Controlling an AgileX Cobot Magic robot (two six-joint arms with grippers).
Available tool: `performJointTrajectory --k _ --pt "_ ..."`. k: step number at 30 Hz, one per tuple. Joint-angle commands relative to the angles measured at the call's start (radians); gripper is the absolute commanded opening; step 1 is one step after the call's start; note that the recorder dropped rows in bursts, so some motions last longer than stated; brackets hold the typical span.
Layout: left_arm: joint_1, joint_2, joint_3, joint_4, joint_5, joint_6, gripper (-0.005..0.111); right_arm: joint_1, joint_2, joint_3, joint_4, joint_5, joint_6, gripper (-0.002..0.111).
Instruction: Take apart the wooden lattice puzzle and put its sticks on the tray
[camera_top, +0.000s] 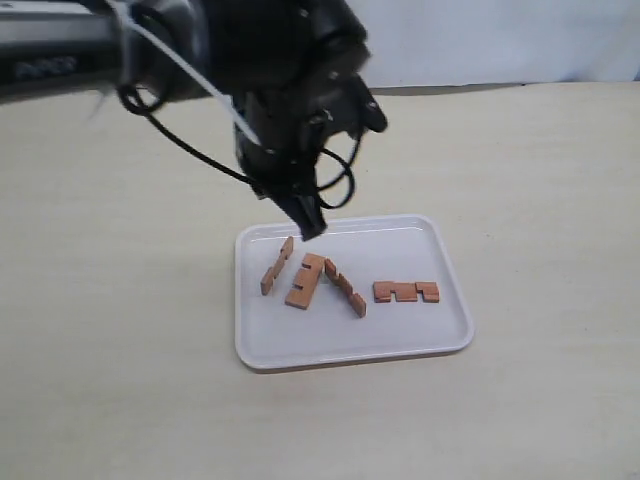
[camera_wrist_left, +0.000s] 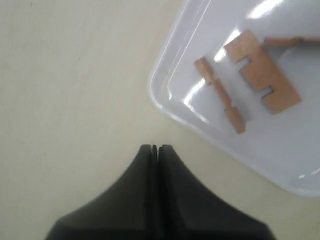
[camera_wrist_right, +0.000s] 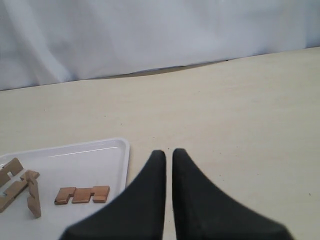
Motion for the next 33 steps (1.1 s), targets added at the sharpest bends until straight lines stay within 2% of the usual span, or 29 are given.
performJointTrajectory --k 1,2,3,4,6,9,11,13,20,27,33 --pt "0.141 -0.204 0.214 -0.114 -0.092 -0.011 0.000 -0.004 0.008 0.004 -0.001 -0.013 0.001 0.005" --pt "0.179 -0.243 0.257 -0.132 -0.101 -0.011 0.000 -0.004 0.008 0.004 -0.001 -0.013 0.001 0.005" --pt "0.257 -0.309 0.323 -0.161 -0.110 -0.011 0.000 -0.004 0.008 0.004 -0.001 -0.013 0.001 0.005" --pt "0.304 -0.345 0.368 -0.176 -0.110 -0.011 0.000 -0.004 0.008 0.004 -0.001 -0.013 0.001 0.005" --pt "0.456 -0.457 0.450 -0.210 -0.120 -0.009 0.000 -0.004 0.008 0.004 -0.001 -0.013 0.001 0.005" --pt "0.686 -0.660 0.550 -0.362 -0.234 0.007 0.000 -0.004 0.008 0.004 -0.001 -0.013 0.001 0.005" --pt "0.755 -0.749 0.609 -0.412 -0.305 0.025 0.000 -0.004 0.008 0.004 -0.001 -0.013 0.001 0.005" --pt "0.789 -0.910 0.726 -0.417 -0.469 0.017 0.000 -0.004 0.008 0.004 -0.001 -0.013 0.001 0.005" --pt "0.789 -1.361 1.059 -0.407 -0.874 -0.050 0.000 -0.004 0.008 0.004 -0.001 -0.013 0.001 0.005" --pt "0.789 -1.768 1.225 -0.332 -1.032 -0.050 0.000 -0.004 0.008 0.004 -0.001 -0.013 0.001 0.005" --pt "0.789 -1.971 1.248 -0.336 -1.042 -0.060 0.000 -0.004 0.008 0.004 -0.001 -0.013 0.001 0.005"
